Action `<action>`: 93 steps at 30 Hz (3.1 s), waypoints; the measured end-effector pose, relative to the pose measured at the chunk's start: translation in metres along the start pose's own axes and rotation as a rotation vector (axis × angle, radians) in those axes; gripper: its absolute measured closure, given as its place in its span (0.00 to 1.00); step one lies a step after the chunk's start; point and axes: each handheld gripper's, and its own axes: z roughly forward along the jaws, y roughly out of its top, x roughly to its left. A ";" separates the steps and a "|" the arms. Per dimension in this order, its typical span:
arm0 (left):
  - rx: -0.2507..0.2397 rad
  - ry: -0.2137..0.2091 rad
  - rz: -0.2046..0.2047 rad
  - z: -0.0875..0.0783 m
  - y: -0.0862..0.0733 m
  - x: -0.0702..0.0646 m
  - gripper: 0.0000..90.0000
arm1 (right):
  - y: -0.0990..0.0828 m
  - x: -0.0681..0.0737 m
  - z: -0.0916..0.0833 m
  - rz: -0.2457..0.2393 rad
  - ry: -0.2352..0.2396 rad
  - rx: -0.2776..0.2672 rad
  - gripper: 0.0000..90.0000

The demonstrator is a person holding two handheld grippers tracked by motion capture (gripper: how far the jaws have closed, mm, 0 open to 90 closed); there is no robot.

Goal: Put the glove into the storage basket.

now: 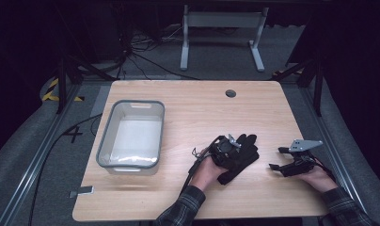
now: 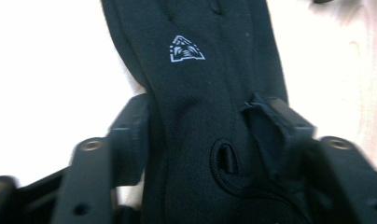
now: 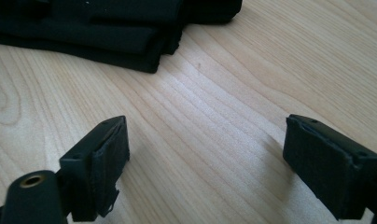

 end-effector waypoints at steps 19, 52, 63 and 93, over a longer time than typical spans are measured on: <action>0.009 -0.076 -0.046 -0.014 0.007 -0.002 0.76 | 0.000 0.001 0.001 0.002 -0.001 -0.002 0.14; -0.084 0.000 -0.096 -0.121 0.012 0.025 0.75 | 0.000 0.004 0.004 0.001 0.000 -0.007 0.07; -0.110 0.084 -0.146 -0.160 -0.008 0.047 0.75 | 0.000 0.004 0.004 -0.001 0.000 -0.008 0.07; -0.209 0.347 -0.377 -0.256 -0.110 0.102 0.75 | 0.000 0.004 0.004 0.000 0.000 -0.007 0.07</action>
